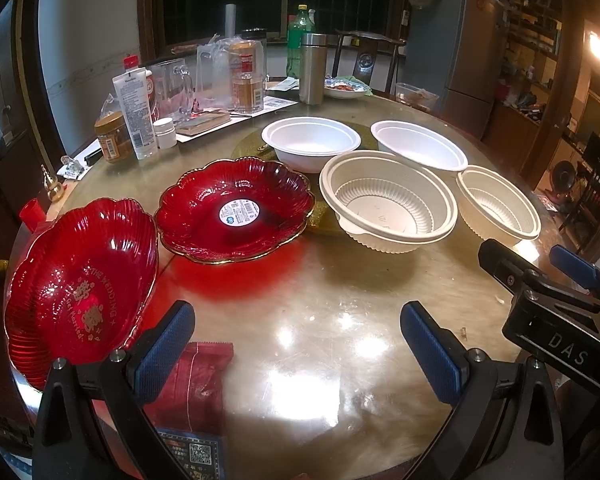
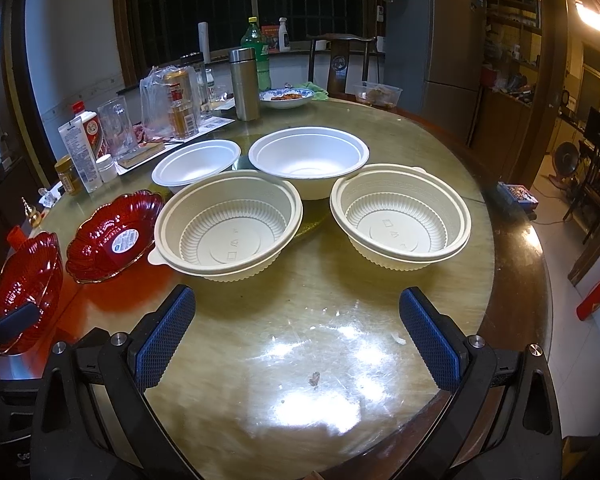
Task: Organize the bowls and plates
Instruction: 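Move the right tool to the large red plate and grasp its rim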
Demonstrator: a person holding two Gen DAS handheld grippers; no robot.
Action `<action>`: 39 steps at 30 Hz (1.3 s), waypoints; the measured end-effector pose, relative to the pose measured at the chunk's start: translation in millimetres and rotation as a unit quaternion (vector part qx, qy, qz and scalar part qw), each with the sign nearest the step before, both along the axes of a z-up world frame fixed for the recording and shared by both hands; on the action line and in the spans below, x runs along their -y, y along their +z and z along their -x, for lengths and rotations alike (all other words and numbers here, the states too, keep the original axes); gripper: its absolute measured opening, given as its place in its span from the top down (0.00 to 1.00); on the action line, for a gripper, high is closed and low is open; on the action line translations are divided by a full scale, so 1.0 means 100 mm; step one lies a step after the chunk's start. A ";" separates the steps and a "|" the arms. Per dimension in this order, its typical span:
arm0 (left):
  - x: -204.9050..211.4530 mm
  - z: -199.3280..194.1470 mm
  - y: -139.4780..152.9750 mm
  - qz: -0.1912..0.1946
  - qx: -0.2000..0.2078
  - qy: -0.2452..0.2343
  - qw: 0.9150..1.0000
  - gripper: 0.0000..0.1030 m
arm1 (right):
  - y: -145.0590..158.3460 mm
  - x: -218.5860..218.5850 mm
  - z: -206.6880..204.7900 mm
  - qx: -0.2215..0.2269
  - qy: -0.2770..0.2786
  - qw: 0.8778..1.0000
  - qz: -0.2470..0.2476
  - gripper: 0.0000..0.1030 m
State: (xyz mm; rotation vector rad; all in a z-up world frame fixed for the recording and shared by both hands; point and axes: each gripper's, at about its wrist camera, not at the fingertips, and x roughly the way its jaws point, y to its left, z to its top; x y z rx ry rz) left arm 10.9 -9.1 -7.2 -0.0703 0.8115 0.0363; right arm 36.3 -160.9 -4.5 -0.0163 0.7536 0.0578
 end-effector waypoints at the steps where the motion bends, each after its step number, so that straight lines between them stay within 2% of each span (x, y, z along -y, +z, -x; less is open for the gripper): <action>1: 0.00 0.00 0.01 0.001 0.000 0.000 1.000 0.00 | 0.00 0.00 0.00 0.000 0.000 1.000 0.000 0.00; 12: -0.14 0.10 0.14 0.013 0.007 0.002 1.000 0.00 | 0.08 -0.11 0.02 0.009 0.015 1.000 -0.011 0.00; 16: -0.43 0.31 0.31 0.031 0.033 0.014 0.999 0.00 | 0.19 -0.31 -0.01 0.003 0.071 0.996 -0.053 0.00; 18: -0.75 0.45 0.41 0.043 0.053 0.045 0.997 0.00 | 0.23 -0.46 -0.01 -0.005 0.110 0.992 -0.068 0.00; 22: -1.48 0.67 0.45 0.064 0.078 0.147 0.984 0.00 | 0.25 -0.80 -0.08 -0.041 0.193 0.972 -0.132 0.00; 27: -2.24 0.76 0.23 0.074 0.047 0.239 0.967 0.01 | 0.12 -1.26 -0.17 -0.102 0.258 0.939 -0.204 0.00; 29: -2.48 0.77 0.08 0.087 0.028 0.275 0.957 0.01 | 0.02 -1.44 -0.20 -0.133 0.273 0.925 -0.229 0.01; 31: -2.57 0.72 -0.04 0.096 0.012 0.293 0.951 0.04 | -0.10 -1.63 -0.24 -0.160 0.279 0.916 -0.238 0.03; 34: -2.65 0.63 -0.15 0.103 -0.007 0.292 0.951 0.11 | -0.26 -1.84 -0.28 -0.192 0.286 0.904 -0.253 0.05; 36: -2.63 0.53 -0.21 0.104 -0.024 0.283 0.953 0.24 | -0.38 -1.95 -0.33 -0.216 0.281 0.897 -0.265 0.13; 37: -2.61 0.51 -0.23 0.104 -0.029 0.280 0.954 0.27 | -0.41 -1.97 -0.35 -0.225 0.279 0.894 -0.270 0.20; 39: -2.60 0.50 -0.27 0.108 -0.035 0.277 0.954 0.35 | -0.49 -2.04 -0.42 -0.236 0.272 0.891 -0.276 0.26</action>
